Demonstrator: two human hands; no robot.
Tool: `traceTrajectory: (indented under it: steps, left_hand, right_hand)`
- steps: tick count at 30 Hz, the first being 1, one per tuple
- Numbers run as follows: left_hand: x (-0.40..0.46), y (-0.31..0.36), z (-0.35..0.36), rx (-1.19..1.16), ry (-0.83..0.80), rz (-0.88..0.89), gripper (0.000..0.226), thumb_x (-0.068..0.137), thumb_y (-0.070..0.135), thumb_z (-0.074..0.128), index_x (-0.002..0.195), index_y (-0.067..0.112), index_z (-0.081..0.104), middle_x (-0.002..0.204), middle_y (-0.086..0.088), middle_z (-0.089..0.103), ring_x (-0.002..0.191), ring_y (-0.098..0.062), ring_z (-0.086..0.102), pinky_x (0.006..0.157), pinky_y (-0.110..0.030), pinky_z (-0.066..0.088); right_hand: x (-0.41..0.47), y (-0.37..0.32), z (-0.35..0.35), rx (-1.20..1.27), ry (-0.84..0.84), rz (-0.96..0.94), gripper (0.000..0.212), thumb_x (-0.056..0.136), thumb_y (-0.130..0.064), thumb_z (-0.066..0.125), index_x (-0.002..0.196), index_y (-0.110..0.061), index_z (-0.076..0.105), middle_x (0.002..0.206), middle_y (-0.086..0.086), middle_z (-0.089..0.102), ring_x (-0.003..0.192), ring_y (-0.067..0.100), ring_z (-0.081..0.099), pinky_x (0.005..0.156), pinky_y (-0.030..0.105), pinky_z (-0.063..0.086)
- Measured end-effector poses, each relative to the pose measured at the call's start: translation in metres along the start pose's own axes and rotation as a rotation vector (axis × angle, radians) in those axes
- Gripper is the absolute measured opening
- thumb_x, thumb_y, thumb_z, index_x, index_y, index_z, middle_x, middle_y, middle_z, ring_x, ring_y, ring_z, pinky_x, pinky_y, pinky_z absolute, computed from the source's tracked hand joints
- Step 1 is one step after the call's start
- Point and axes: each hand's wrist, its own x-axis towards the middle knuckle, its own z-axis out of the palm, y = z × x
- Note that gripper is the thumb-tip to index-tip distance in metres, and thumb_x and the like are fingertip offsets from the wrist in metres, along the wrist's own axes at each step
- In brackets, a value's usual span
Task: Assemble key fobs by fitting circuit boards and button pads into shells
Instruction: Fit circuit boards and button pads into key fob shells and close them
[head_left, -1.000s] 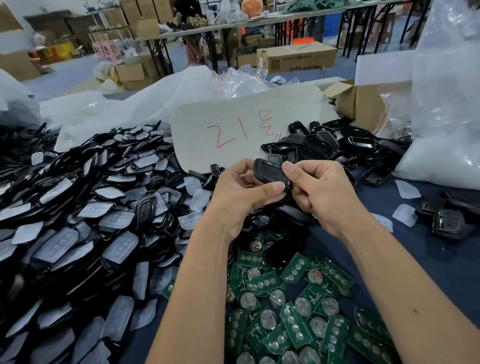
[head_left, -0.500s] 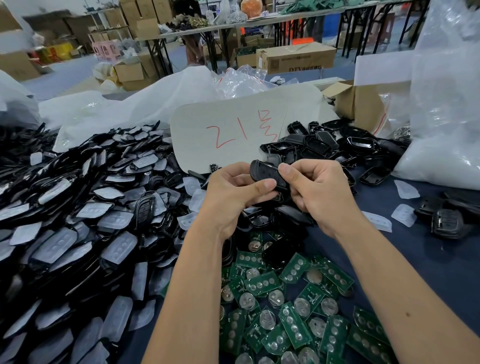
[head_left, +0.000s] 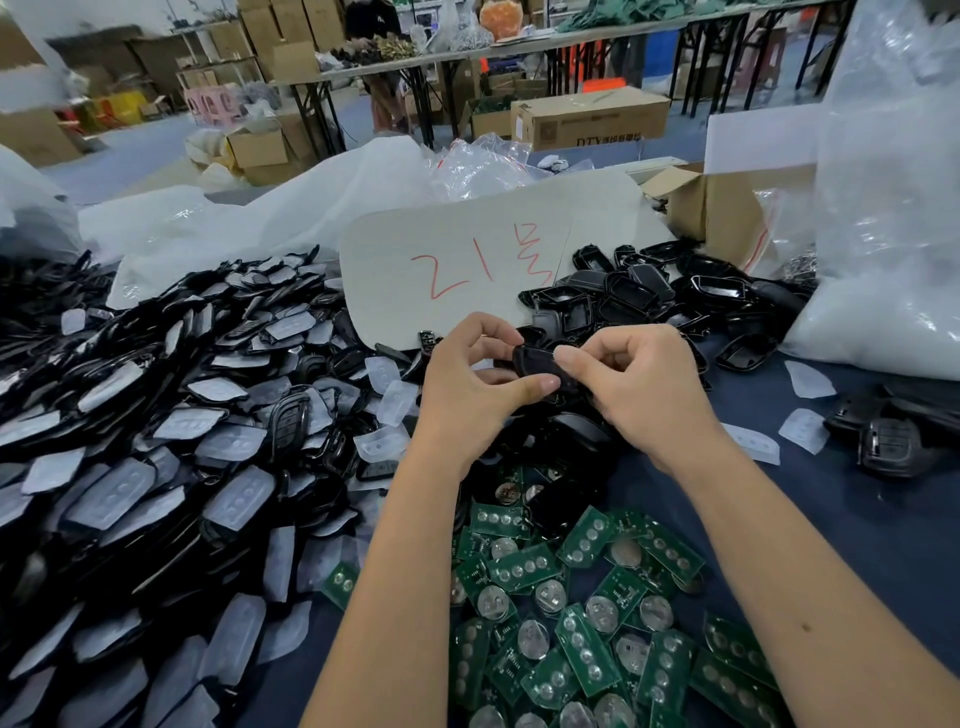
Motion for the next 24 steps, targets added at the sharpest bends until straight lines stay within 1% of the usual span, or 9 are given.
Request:
traceTrajectory:
  steps: [2, 4, 7, 9, 12, 16, 19, 21, 24]
  left_hand:
    - [0.000, 0.001, 0.002, 0.046, 0.014, 0.042, 0.044, 0.069, 0.013, 0.095, 0.089, 0.027, 0.058, 0.089, 0.005, 0.069, 0.061, -0.005, 0.067, 0.060, -0.017, 0.051]
    - [0.001, 0.001, 0.004, 0.053, 0.039, 0.069, 0.045, 0.067, 0.015, 0.096, 0.085, 0.030, 0.058, 0.092, 0.002, 0.070, 0.062, -0.006, 0.067, 0.060, -0.017, 0.051]
    - [0.001, 0.002, 0.006, 0.002, 0.047, 0.061, 0.041, 0.066, 0.016, 0.095, 0.084, 0.028, 0.060, 0.097, -0.013, 0.075, 0.077, -0.032, 0.077, 0.074, -0.043, 0.063]
    - [0.001, 0.004, 0.009, -0.056, 0.046, 0.027, 0.039, 0.068, 0.010, 0.094, 0.087, 0.017, 0.061, 0.090, -0.014, 0.075, 0.076, -0.036, 0.077, 0.077, -0.050, 0.065]
    - [0.001, 0.009, 0.017, -0.110, 0.033, -0.025, 0.037, 0.070, 0.001, 0.093, 0.087, 0.007, 0.060, 0.076, -0.010, 0.067, 0.073, -0.036, 0.076, 0.071, -0.044, 0.066]
    - [-0.002, 0.020, 0.040, -0.096, -0.001, -0.065, 0.031, 0.075, 0.001, 0.090, 0.091, 0.004, 0.063, 0.087, -0.018, 0.068, 0.074, -0.029, 0.077, 0.070, -0.039, 0.065]
    - [-0.007, 0.026, 0.070, 0.047, -0.079, -0.031, 0.022, 0.080, 0.007, 0.087, 0.092, 0.010, 0.069, 0.089, -0.010, 0.072, 0.072, -0.020, 0.077, 0.075, -0.042, 0.066]
    - [-0.011, 0.030, 0.094, 0.093, -0.161, -0.024, 0.017, 0.081, 0.010, 0.084, 0.092, 0.012, 0.071, 0.089, -0.009, 0.075, 0.078, -0.024, 0.077, 0.082, -0.046, 0.064]
    - [-0.023, 0.037, 0.135, 0.127, -0.322, -0.070, 0.012, 0.084, 0.015, 0.082, 0.092, 0.010, 0.074, 0.086, -0.010, 0.077, 0.084, -0.027, 0.076, 0.085, -0.046, 0.062]
  right_hand:
    - [0.000, -0.002, -0.002, -0.054, 0.009, -0.077, 0.027, 0.091, -0.027, 0.080, 0.067, -0.018, 0.073, 0.052, 0.004, 0.056, 0.048, 0.009, 0.042, 0.052, 0.031, 0.039]
    - [-0.001, -0.003, -0.003, -0.050, 0.016, -0.109, 0.024, 0.092, -0.025, 0.080, 0.069, -0.018, 0.073, 0.052, -0.002, 0.057, 0.048, 0.006, 0.044, 0.052, 0.029, 0.040]
    - [-0.001, -0.002, -0.004, -0.044, 0.043, -0.102, 0.025, 0.094, -0.027, 0.077, 0.070, -0.021, 0.072, 0.049, -0.012, 0.056, 0.046, 0.006, 0.047, 0.052, 0.022, 0.040]
    - [0.002, -0.003, -0.007, -0.030, 0.060, -0.077, 0.027, 0.094, -0.029, 0.076, 0.069, -0.021, 0.072, 0.051, -0.011, 0.058, 0.049, 0.005, 0.048, 0.055, 0.025, 0.042]
    - [0.003, -0.003, -0.017, -0.032, 0.052, -0.037, 0.029, 0.095, -0.035, 0.074, 0.070, -0.020, 0.074, 0.059, -0.001, 0.063, 0.058, 0.009, 0.052, 0.061, 0.033, 0.045]
    - [-0.006, 0.005, -0.042, -0.046, 0.030, 0.081, 0.032, 0.098, -0.039, 0.069, 0.073, -0.020, 0.071, 0.055, -0.004, 0.058, 0.053, 0.010, 0.054, 0.054, 0.029, 0.040]
    - [-0.016, 0.010, -0.078, -0.135, 0.044, 0.160, 0.033, 0.099, -0.039, 0.067, 0.073, -0.019, 0.072, 0.050, 0.000, 0.058, 0.042, 0.009, 0.052, 0.053, 0.026, 0.039]
    - [-0.021, 0.013, -0.106, -0.227, 0.116, 0.207, 0.032, 0.097, -0.038, 0.070, 0.071, -0.020, 0.073, 0.048, -0.001, 0.059, 0.039, 0.007, 0.051, 0.054, 0.028, 0.040]
    - [-0.026, 0.016, -0.145, -0.335, 0.217, 0.295, 0.027, 0.092, -0.034, 0.076, 0.070, -0.017, 0.074, 0.053, -0.004, 0.064, 0.047, 0.013, 0.059, 0.058, 0.031, 0.045]
